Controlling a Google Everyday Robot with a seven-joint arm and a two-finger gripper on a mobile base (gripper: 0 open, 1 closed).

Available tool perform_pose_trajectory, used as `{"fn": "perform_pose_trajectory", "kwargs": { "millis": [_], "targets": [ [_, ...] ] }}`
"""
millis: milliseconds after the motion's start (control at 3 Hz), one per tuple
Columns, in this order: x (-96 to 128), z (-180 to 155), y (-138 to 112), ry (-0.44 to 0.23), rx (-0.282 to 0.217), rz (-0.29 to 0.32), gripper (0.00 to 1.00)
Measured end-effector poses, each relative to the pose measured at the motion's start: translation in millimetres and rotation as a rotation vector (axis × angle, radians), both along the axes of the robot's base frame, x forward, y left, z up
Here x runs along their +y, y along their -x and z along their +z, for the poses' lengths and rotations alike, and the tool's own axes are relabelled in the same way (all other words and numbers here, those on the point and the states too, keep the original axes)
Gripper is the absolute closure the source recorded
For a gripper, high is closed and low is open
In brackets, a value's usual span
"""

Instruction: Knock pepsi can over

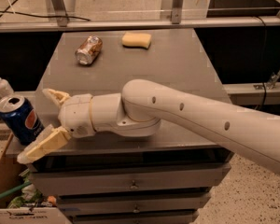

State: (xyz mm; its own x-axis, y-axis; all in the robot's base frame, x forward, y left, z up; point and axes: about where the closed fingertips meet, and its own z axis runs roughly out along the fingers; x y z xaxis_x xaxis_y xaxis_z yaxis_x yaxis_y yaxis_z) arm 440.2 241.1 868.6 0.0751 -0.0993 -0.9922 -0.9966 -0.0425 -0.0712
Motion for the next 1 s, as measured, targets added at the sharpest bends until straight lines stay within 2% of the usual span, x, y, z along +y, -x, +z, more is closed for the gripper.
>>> {"fn": "perform_pose_trajectory", "kwargs": {
  "millis": [667, 1000],
  "targets": [
    [25.2, -15.2, 4.4, 0.022, -0.007, 0.017, 0.00],
    [38.3, -16.2, 5.5, 0.008, -0.012, 0.017, 0.18]
  ]
}}
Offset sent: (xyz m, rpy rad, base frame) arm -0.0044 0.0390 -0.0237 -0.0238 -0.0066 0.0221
